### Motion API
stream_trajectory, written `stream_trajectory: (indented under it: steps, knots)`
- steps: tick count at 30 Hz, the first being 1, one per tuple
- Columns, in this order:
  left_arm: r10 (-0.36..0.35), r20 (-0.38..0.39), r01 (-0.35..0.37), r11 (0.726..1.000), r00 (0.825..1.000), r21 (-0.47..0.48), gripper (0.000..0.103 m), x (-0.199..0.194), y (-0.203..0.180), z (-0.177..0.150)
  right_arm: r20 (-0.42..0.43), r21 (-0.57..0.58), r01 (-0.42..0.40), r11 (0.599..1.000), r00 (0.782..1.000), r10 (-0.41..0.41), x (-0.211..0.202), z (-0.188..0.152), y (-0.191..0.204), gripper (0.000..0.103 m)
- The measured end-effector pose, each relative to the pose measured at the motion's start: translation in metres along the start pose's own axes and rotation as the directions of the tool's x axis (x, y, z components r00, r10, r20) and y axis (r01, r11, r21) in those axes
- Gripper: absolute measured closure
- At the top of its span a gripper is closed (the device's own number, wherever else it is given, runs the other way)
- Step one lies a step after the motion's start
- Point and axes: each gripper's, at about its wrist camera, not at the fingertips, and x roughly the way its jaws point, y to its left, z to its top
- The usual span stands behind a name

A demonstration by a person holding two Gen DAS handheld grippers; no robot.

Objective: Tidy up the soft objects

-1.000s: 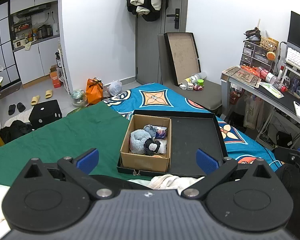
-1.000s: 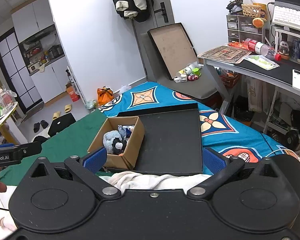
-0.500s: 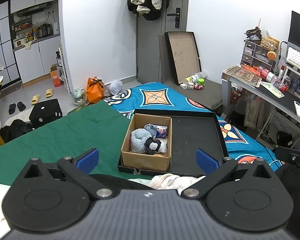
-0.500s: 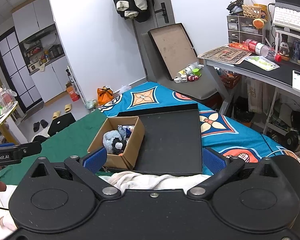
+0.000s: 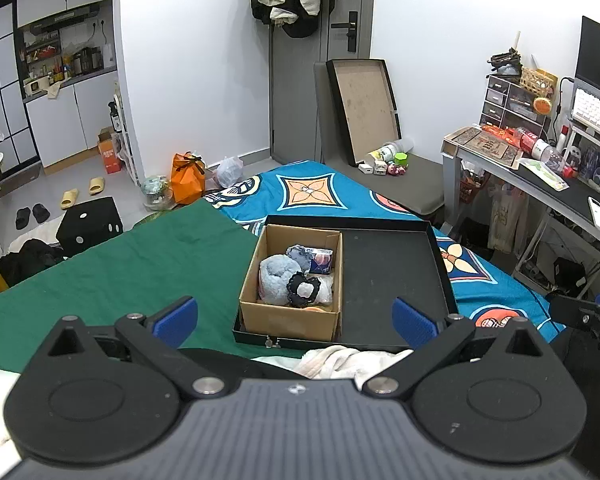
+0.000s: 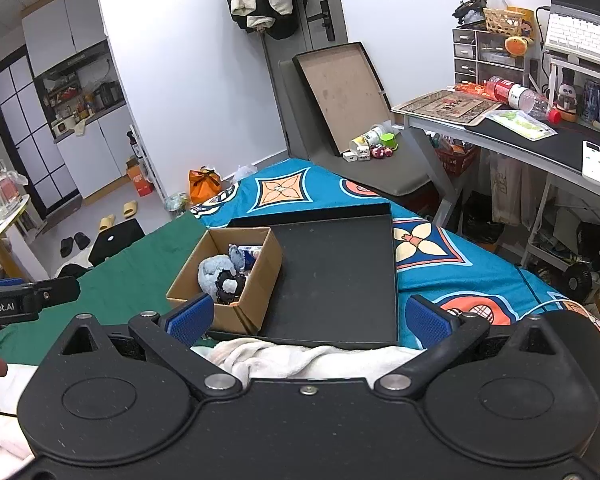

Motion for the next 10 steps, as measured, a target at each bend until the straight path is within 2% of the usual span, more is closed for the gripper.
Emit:
stream_trajectory:
  steps: [10]
  knots:
    - [0.002, -0.007, -0.002, 1.000, 1.000, 0.005, 0.000, 0.009, -0.002, 0.002, -0.019, -0.018, -0.014, 1.000, 1.000, 0.013, 0.011, 0.000, 0.006, 0.000]
